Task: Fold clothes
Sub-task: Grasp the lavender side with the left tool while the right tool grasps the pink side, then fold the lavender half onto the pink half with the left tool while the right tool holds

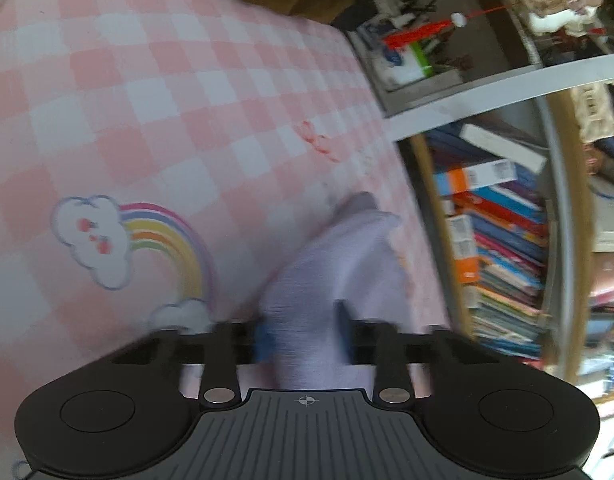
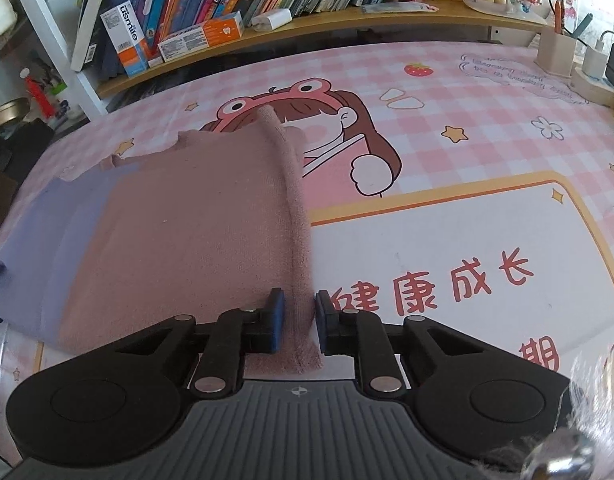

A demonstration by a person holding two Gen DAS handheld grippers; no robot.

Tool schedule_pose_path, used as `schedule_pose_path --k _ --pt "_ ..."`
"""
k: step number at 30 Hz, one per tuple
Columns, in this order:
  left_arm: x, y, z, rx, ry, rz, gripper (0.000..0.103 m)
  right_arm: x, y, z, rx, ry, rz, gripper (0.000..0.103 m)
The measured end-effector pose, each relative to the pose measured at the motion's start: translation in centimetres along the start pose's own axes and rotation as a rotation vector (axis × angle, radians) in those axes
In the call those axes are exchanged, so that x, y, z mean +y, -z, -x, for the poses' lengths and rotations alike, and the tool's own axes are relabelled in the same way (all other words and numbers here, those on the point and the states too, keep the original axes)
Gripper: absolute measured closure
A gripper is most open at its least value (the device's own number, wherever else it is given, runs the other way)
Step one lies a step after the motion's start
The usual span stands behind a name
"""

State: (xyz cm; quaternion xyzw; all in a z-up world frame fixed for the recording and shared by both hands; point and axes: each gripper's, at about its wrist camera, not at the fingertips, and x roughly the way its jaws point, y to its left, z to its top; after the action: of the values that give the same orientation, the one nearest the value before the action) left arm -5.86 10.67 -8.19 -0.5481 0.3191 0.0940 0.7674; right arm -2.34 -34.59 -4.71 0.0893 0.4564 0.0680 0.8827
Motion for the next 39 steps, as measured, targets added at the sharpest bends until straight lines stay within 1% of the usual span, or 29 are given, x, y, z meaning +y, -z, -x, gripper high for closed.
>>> schedule_pose_path --k 2,3,7,10,14,18,19,23,25,27,30,33,34,37,39 --pt "0.4 0.0 0.1 0.001 0.008 0.023 0.084 -0.2 0.0 0.0 0.001 -0.011 0.003 0.087" --pt "0.3 0.1 0.2 -0.003 0.002 0.017 0.084 -0.2 0.0 0.0 0.001 -0.016 0.008 0.087" --pt "-0.8 0.6 0.8 -0.038 0.006 -0.020 0.085 -0.6 -0.1 0.0 0.008 -0.044 0.025 0.087" --pt "-2.5 1.1 1.5 -0.072 0.022 -0.082 0.086 -0.9 -0.2 -0.1 0.014 -0.069 0.040 0.087" --pt "-5.7 2.3 2.6 -0.118 0.051 -0.197 0.086 -1.5 -0.5 -0.3 0.027 -0.115 0.056 0.087" --pt "-10.1 4.7 3.5 -0.150 0.065 -0.363 0.086 -2.2 -0.9 -0.6 0.046 -0.166 0.067 0.087" --pt "-11.2 5.5 3.7 -0.158 0.068 -0.404 0.086 -2.4 -1.0 -0.7 0.052 -0.177 0.074 0.085" --pt "-15.1 8.9 4.3 -0.180 0.092 -0.542 0.086 -2.7 -1.4 -0.9 0.068 -0.215 0.118 0.085" --pt "-16.7 10.7 4.3 -0.173 0.104 -0.580 0.086 -3.0 -1.6 -1.1 0.076 -0.240 0.130 0.085" --pt "-18.2 12.7 4.1 -0.165 0.102 -0.649 0.086 -3.4 -1.7 -1.4 0.084 -0.267 0.130 0.085" --pt "-20.3 16.4 3.5 -0.144 0.071 -0.798 0.086 -4.0 -2.0 -1.6 0.099 -0.306 0.128 0.085" --pt "-22.0 20.5 2.2 -0.119 0.013 -0.974 0.086 -4.5 -2.3 -1.8 0.112 -0.340 0.135 0.085" --pt "-22.4 22.1 1.7 -0.113 -0.014 -1.045 0.086 -4.6 -2.3 -1.8 0.116 -0.351 0.137 0.085" --pt "-22.4 27.7 -1.0 -0.082 -0.128 -1.324 0.085 -5.0 -2.5 -1.9 0.128 -0.384 0.146 0.085" --pt "-21.4 31.0 -3.4 -0.028 -0.226 -1.493 0.080 -5.3 -2.7 -2.0 0.136 -0.408 0.150 0.085"
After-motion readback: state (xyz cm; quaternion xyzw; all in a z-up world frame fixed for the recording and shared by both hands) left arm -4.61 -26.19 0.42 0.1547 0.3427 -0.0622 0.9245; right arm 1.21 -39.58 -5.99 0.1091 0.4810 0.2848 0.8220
